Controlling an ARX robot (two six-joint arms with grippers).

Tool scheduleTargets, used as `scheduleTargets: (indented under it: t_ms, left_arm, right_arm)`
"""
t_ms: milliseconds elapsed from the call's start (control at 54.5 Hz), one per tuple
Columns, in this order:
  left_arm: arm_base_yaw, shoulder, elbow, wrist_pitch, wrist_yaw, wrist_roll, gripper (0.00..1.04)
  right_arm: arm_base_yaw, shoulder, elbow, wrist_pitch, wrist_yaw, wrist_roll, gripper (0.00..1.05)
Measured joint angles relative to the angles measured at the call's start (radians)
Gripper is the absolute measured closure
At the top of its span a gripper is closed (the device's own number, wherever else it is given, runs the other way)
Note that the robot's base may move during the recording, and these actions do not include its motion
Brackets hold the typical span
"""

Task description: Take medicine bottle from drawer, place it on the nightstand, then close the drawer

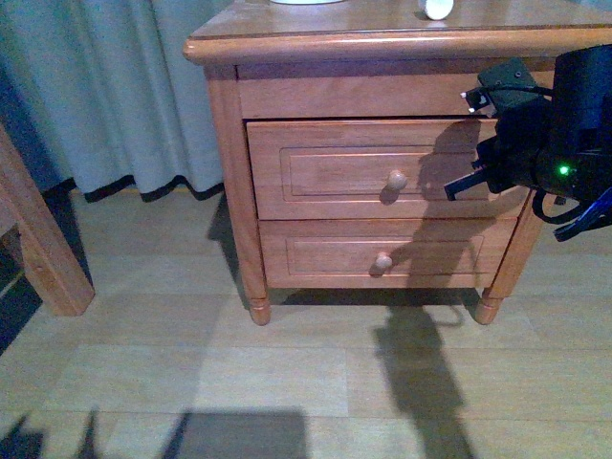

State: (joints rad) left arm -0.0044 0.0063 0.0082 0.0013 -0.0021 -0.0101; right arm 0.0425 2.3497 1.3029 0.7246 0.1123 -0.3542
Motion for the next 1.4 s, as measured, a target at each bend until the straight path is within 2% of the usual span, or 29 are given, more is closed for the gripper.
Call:
scheduleTargets:
  t_ms: [257, 477, 789, 881, 1010, 1046, 1083, 1120, 1175, 1267, 1395]
  left_arm:
    - [0.0, 0.0, 0.0, 0.0, 0.0, 0.0, 0.06]
    - [0.0, 0.0, 0.0, 0.0, 0.0, 0.0, 0.06]
    - [0.0, 0.0, 0.0, 0.0, 0.0, 0.0, 0.06]
    - [0.0, 0.0, 0.0, 0.0, 0.0, 0.0, 0.06]
    - [0.0, 0.0, 0.0, 0.0, 0.0, 0.0, 0.06]
    - [0.0, 0.0, 0.0, 0.0, 0.0, 0.0, 0.06]
    - [0.0, 0.0, 0.0, 0.0, 0.0, 0.0, 0.06]
    - [0.0, 0.0, 0.0, 0.0, 0.0, 0.0, 0.06]
    - [0.0, 0.0, 0.0, 0.0, 0.0, 0.0, 0.06]
    - [0.0, 0.0, 0.0, 0.0, 0.0, 0.0, 0.06]
    - [0.0, 0.0, 0.0, 0.0, 0.002, 0.0, 0.06]
  right_arm:
    - [-0.036, 0.013, 0.025, -0.013, 0.007, 0.003, 1.01]
    - [-0.058, -0.021, -0.045, -0.006, -0.035, 0.116, 0.99]
    - [0.021, -0.388, -0.436, 0.029, -0.203, 0.417, 0.51]
    - [0.036, -0.673, -0.58, -0.007, -0.241, 0.522, 0.31]
    - [0.038, -1.067, -0.653, -0.143, -0.236, 0.544, 0.08]
    - [0.043, -1.16, -0.665, -0.18, -0.236, 0.544, 0.05]
    - [0.061, -1.284, -0.674, -0.256, -0.201, 0.528, 0.08]
    - [0.083, -1.408, -0.676, -0.381, -0.089, 0.48, 0.15]
    - [0.09, -1.537, -0.703, -0.488, -0.021, 0.432, 0.23]
    - [0.073, -1.668, -0.799, -0.498, 0.001, 0.389, 0.4]
    - [0.055, -1.706, -0.935, -0.468, -0.025, 0.372, 0.63]
